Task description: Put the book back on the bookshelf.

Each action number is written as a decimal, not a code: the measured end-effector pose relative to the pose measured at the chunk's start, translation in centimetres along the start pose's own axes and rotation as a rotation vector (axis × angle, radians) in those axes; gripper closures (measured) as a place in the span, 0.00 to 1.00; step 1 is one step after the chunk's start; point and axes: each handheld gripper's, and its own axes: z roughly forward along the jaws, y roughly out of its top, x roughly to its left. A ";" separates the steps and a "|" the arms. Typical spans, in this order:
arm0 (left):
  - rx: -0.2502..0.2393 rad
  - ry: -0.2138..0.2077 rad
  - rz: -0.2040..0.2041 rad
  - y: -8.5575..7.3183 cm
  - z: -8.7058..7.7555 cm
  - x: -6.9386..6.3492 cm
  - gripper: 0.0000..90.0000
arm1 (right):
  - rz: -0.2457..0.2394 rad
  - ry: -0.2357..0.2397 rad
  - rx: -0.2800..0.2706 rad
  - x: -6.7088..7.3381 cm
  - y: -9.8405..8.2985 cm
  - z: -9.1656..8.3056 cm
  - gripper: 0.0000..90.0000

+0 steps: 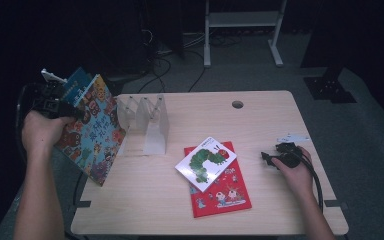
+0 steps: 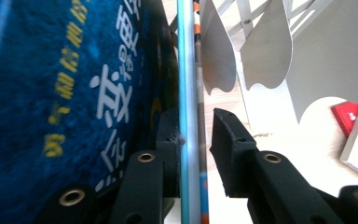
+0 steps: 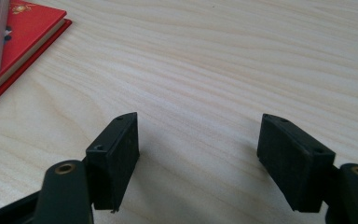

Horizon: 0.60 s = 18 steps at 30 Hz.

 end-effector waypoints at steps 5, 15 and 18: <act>-0.024 0.030 0.008 0.2 -1.5 0.1 0.77 | 0.000 0.000 0.000 0.0 0.0 0.0 0.31; -0.056 0.023 0.021 0.5 -3.0 0.3 0.88 | 0.000 0.000 0.000 0.0 0.0 0.0 0.31; -0.048 0.012 0.033 0.5 -2.7 0.0 0.93 | 0.001 0.000 0.001 0.0 0.0 0.0 0.31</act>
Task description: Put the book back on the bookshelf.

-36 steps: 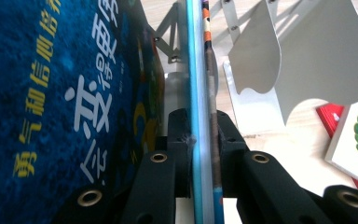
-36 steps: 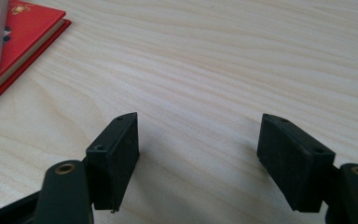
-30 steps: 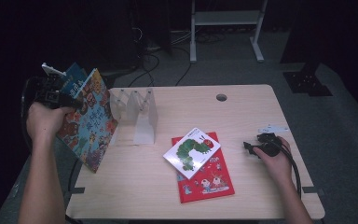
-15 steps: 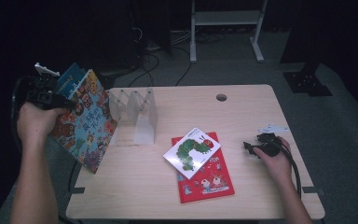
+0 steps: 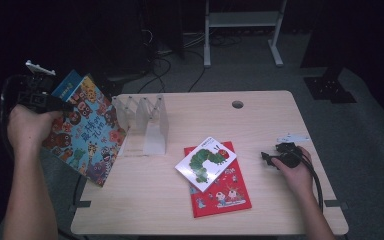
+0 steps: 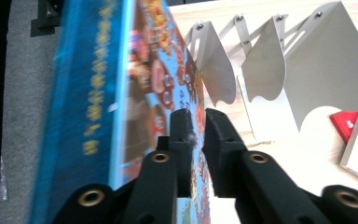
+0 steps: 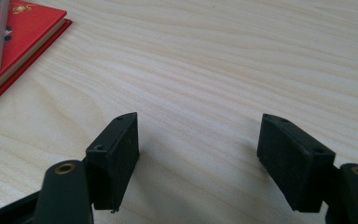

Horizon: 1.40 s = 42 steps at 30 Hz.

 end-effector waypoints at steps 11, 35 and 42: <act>0.038 -0.067 0.085 -0.2 1.6 -1.9 1.00 | -0.001 0.000 0.000 0.0 0.0 0.0 0.31; 0.004 -0.319 0.278 -5.0 9.2 -11.1 0.88 | -0.008 0.012 0.006 0.0 0.0 0.1 0.27; -0.012 -0.362 0.297 -7.3 12.4 -12.6 0.74 | -0.009 0.013 0.007 0.0 0.1 0.1 0.27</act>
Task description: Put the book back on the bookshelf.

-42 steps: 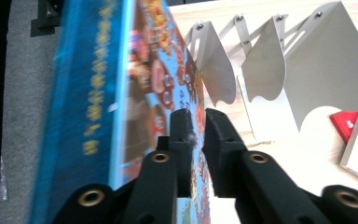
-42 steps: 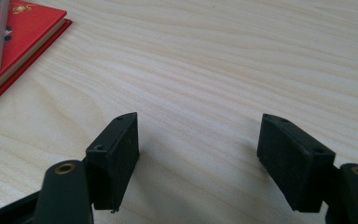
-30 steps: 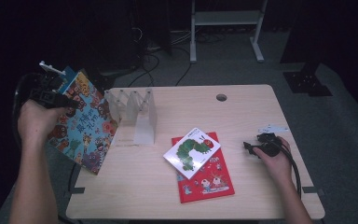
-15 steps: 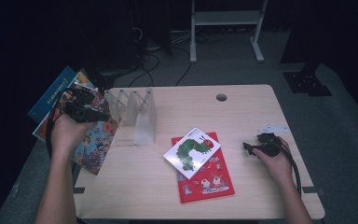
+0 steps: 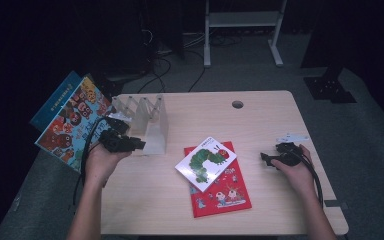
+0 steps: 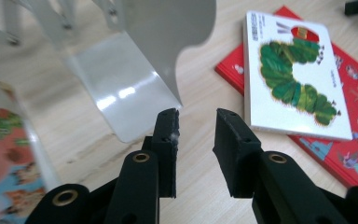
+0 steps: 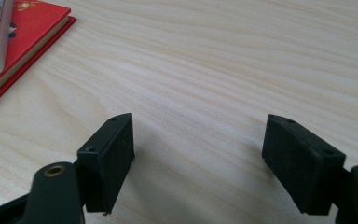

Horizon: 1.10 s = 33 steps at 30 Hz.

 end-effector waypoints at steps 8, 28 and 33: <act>0.023 0.038 0.056 -1.8 3.2 -1.0 0.62 | 0.002 -0.003 0.004 0.0 0.0 0.0 0.24; 0.067 0.032 0.157 -7.0 9.2 -1.4 0.17 | -0.018 0.010 -0.007 0.2 -0.1 -0.2 0.33; 0.048 0.037 0.180 -7.5 9.8 -1.2 0.07 | -0.015 0.041 -0.018 0.6 -0.1 -0.7 0.38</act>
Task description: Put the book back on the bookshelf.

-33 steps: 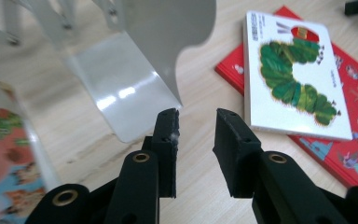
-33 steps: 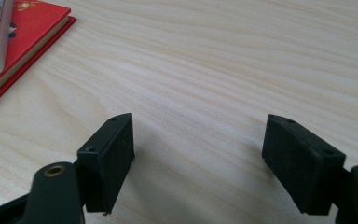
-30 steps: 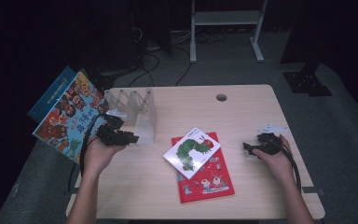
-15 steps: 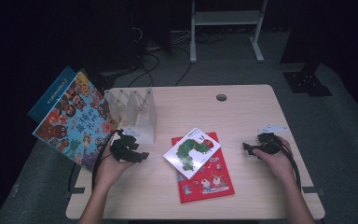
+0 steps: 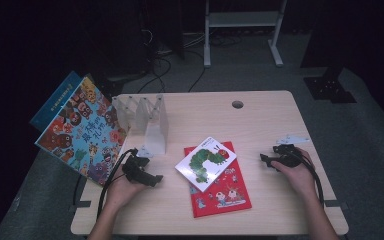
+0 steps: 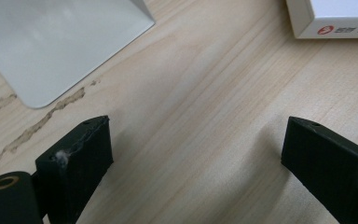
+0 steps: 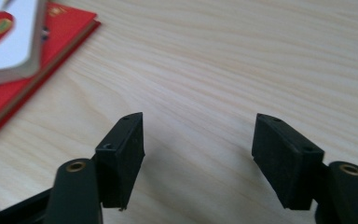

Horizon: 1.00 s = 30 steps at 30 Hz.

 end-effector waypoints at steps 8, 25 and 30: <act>-0.122 -0.039 0.045 -1.4 0.2 0.3 0.01 | -0.004 0.079 -0.029 1.8 0.9 -1.0 0.41; -0.159 -0.047 0.051 -2.1 0.2 0.2 0.00 | -0.056 0.178 -0.043 6.0 3.8 -0.2 0.44; -0.162 -0.049 0.052 -2.0 0.2 0.2 0.00 | -0.061 0.222 -0.037 7.0 4.8 1.3 0.44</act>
